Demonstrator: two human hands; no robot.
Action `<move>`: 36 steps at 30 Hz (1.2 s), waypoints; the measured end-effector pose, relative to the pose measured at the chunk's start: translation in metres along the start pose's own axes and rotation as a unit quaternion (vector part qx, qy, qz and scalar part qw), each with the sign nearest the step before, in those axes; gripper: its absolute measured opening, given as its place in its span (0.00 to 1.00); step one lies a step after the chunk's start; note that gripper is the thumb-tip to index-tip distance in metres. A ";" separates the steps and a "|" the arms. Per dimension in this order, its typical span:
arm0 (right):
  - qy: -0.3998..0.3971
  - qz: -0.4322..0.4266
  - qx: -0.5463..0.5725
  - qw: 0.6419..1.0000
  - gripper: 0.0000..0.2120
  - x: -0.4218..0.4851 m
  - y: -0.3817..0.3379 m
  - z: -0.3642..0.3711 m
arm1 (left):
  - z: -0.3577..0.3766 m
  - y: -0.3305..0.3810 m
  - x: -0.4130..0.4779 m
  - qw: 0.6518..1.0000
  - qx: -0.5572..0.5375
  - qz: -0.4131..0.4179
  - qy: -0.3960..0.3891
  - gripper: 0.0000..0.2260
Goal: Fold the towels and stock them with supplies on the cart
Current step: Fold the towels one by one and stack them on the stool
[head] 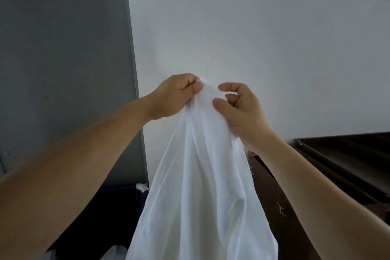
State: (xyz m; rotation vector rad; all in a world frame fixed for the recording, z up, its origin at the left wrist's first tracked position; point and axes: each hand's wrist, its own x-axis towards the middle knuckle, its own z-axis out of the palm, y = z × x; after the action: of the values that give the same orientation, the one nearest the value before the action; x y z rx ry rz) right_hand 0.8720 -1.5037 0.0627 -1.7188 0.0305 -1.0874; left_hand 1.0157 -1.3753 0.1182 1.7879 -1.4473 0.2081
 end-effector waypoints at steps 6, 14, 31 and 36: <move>-0.034 0.091 -0.162 0.982 0.12 -0.024 0.024 0.004 | 0.013 -0.016 -0.001 0.996 0.081 -0.009 0.025 0.19; -0.071 0.035 -0.313 0.946 0.17 -0.014 0.024 -0.005 | 0.012 -0.009 0.020 0.989 -0.024 -0.019 0.144 0.15; -0.126 0.250 -0.202 0.939 0.13 -0.080 0.122 -0.046 | 0.013 -0.057 0.004 0.975 -0.032 -0.071 0.209 0.19; -0.108 0.286 -0.171 0.937 0.12 -0.086 0.137 -0.059 | 0.009 -0.071 0.002 0.979 0.016 -0.072 0.189 0.18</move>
State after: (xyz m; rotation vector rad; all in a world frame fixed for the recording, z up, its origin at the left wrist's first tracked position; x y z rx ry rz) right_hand 0.8453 -1.5660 -0.0953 -1.9533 0.5767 -0.4729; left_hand 1.0759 -1.3816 0.0797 1.7553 -1.0470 0.4714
